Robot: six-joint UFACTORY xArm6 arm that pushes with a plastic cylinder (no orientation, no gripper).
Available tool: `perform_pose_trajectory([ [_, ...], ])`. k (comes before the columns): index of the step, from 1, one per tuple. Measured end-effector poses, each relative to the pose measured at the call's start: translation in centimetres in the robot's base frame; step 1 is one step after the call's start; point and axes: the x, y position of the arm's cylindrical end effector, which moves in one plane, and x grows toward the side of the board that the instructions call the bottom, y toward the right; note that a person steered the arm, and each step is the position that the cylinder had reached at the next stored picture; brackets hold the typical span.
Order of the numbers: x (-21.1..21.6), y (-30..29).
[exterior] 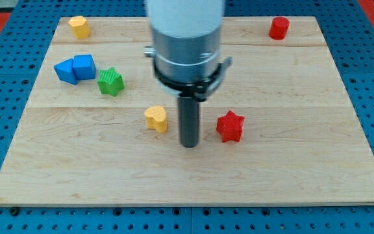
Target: Slide the yellow heart below the blue cube
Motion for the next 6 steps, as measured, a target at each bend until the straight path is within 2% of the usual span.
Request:
perform_pose_trajectory([
  [1, -2.0, 0.8],
  [2, -3.5, -2.7],
  [4, -3.9, -16.0],
  [5, -5.8, -20.0],
  [6, -8.2, -21.1],
])
